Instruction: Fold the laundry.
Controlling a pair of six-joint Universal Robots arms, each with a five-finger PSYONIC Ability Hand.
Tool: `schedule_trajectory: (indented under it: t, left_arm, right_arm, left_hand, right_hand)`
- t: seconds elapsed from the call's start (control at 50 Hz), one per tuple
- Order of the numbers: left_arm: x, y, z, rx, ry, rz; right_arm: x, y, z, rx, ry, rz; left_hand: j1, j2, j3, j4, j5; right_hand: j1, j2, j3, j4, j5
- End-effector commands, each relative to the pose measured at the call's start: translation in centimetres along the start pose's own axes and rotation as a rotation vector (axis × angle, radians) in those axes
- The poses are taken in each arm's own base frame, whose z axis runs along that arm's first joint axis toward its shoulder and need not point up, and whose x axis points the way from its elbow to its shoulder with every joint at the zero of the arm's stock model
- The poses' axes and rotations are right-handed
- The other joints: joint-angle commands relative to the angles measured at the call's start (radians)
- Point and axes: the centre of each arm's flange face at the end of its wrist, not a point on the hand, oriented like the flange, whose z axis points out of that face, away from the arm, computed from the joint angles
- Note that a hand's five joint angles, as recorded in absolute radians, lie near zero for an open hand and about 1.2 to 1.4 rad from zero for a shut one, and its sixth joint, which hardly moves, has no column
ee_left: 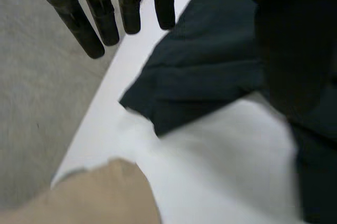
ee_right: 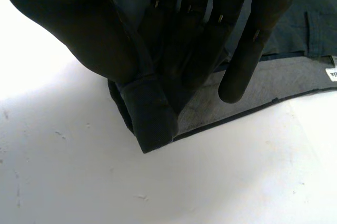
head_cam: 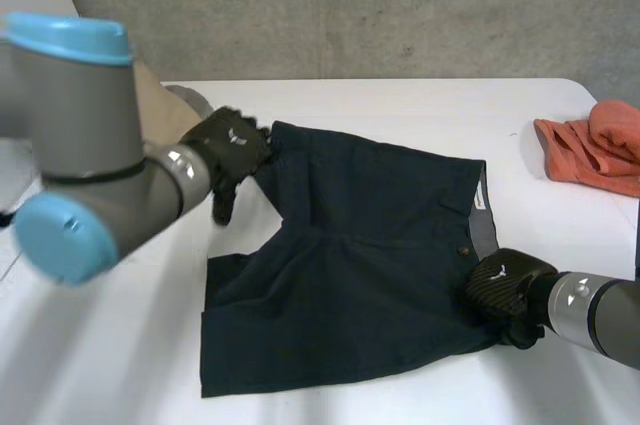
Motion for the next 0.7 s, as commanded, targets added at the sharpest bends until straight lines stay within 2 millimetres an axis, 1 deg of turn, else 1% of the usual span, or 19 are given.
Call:
schedule_trajectory:
  t: [0.02, 0.06, 0.08, 0.16, 0.26, 0.32, 0.38, 0.42, 0.46, 0.48, 0.5, 0.52, 0.58, 0.62, 0.7]
  left_arm:
    - [-1.0, 1.6, 7.7, 0.122, 0.069, 0.044]
    - [-0.7, 2.2, 9.0, 0.138, 0.092, 0.057]
    - [-0.4, 2.9, 10.1, 0.159, 0.115, 0.07]
    - [0.5, 4.3, 12.2, 0.218, 0.166, 0.107]
    - [1.4, 5.7, 13.9, 0.257, 0.192, 0.131]
    - [1.0, 6.7, 14.6, 0.252, 0.174, 0.15]
    - [1.3, 6.8, 14.8, 0.256, 0.171, 0.181]
    - [1.4, 6.8, 15.0, 0.258, 0.164, 0.211]
    - [1.6, 6.7, 15.1, 0.26, 0.161, 0.231]
    - [1.9, 6.8, 15.2, 0.257, 0.158, 0.257]
    - [2.2, 6.8, 15.2, 0.255, 0.161, 0.274]
    - [2.4, 6.8, 15.2, 0.249, 0.16, 0.292]
    - [3.4, 7.2, 15.1, 0.205, 0.163, 0.35]
    - [3.1, 7.3, 15.0, 0.173, 0.145, 0.375]
    - [1.9, 7.8, 14.4, 0.015, 0.061, 0.392]
  right_arm:
    - [0.1, -0.2, 0.3, 0.019, 0.017, 0.0]
    - [0.1, -0.1, 0.4, 0.02, 0.018, 0.004]
    - [0.1, -0.1, 0.4, 0.019, 0.017, 0.007]
    - [0.0, 0.2, 0.7, 0.01, 0.01, 0.017]
    - [0.1, 0.4, 1.0, 0.001, 0.004, 0.025]
    - [0.3, 0.7, 1.1, -0.005, 0.007, 0.034]
    - [0.4, 0.9, 1.1, -0.009, 0.01, 0.04]
    - [0.6, 1.1, 1.2, -0.013, 0.014, 0.045]
    - [0.8, 1.2, 1.2, -0.014, 0.018, 0.047]
    - [0.8, 1.2, 1.3, -0.013, 0.02, 0.049]
    - [1.0, 1.2, 1.2, -0.01, 0.025, 0.048]
    - [1.0, 1.2, 1.2, -0.009, 0.025, 0.049]
    - [1.1, 1.1, 1.2, -0.003, 0.026, 0.05]
    - [1.1, 1.2, 1.2, -0.002, 0.023, 0.053]
    - [0.9, 1.0, 1.2, 0.007, 0.016, 0.052]
  left_hand:
    - [0.249, 0.253, 0.256, 0.256, 0.248]
    - [0.261, 0.265, 0.268, 0.268, 0.26]
    - [0.261, 0.265, 0.268, 0.268, 0.26]
    - [0.258, 0.262, 0.266, 0.265, 0.257]
    - [0.261, 0.265, 0.268, 0.268, 0.26]
    - [0.264, 0.268, 0.271, 0.271, 0.263]
    - [0.311, 0.315, 0.318, 0.318, 0.31]
    - [0.51, 0.513, 0.517, 0.517, 0.509]
    - [0.794, 0.798, 0.801, 0.801, 0.793]
    - [1.002, 1.006, 1.009, 1.009, 1.001]
    - [1.085, 1.089, 1.093, 1.092, 1.085]
    - [1.126, 1.13, 1.134, 1.134, 1.126]
    - [1.127, 1.131, 1.134, 1.134, 1.126]
    - [1.127, 1.131, 1.134, 1.134, 1.126]
    - [1.127, 1.131, 1.134, 1.134, 1.126]
  right_hand:
    - [0.262, 0.224, 0.209, 0.202, 0.211]
    - [0.262, 0.224, 0.209, 0.202, 0.211]
    - [0.262, 0.224, 0.209, 0.202, 0.211]
    - [0.262, 0.224, 0.209, 0.202, 0.211]
    - [0.262, 0.224, 0.209, 0.202, 0.211]
    - [0.262, 0.224, 0.209, 0.202, 0.211]
    - [0.262, 0.224, 0.209, 0.202, 0.211]
    - [0.262, 0.224, 0.209, 0.202, 0.211]
    - [0.262, 0.224, 0.209, 0.202, 0.211]
    - [0.262, 0.224, 0.209, 0.202, 0.211]
    - [0.262, 0.224, 0.209, 0.202, 0.211]
    - [0.262, 0.224, 0.209, 0.202, 0.211]
    - [0.262, 0.224, 0.209, 0.202, 0.211]
    - [0.262, 0.224, 0.209, 0.202, 0.211]
    - [0.262, 0.224, 0.209, 0.202, 0.211]
